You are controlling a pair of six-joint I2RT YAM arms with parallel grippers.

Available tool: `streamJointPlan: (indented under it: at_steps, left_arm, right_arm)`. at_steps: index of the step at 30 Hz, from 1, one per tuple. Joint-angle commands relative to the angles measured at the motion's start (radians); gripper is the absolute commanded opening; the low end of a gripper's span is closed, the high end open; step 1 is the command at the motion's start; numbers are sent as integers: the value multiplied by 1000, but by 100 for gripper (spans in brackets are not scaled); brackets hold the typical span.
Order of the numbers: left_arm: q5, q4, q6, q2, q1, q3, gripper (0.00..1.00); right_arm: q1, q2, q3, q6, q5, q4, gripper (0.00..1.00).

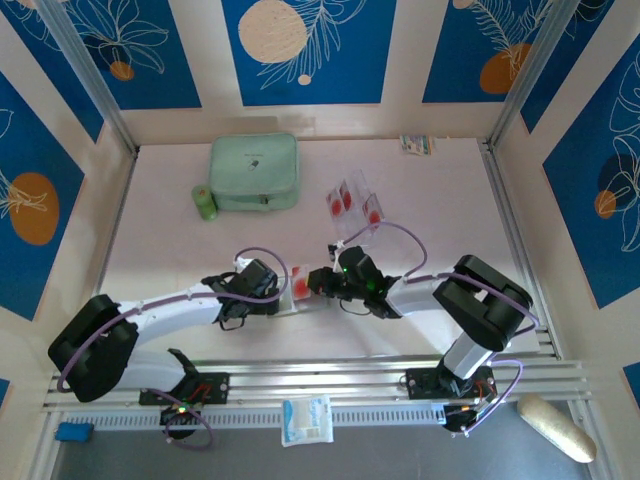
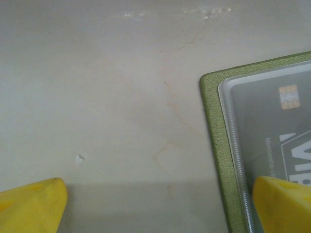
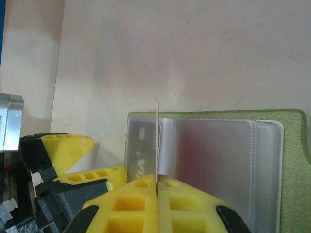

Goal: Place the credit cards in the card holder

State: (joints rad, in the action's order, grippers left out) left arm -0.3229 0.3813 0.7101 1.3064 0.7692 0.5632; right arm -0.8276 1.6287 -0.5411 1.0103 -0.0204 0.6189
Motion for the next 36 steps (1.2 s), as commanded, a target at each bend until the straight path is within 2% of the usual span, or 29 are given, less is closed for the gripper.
streamJointPlan:
  at_steps: [1,36]
  left_arm:
    - [-20,24,20,-1,-10,-19,97]
    - [-16,8,29,-6,-10,-42,97]
  right_arm:
    - [-12,16,15,13,-31,55,0]
    - [-45,107,60,58,-33,160,0]
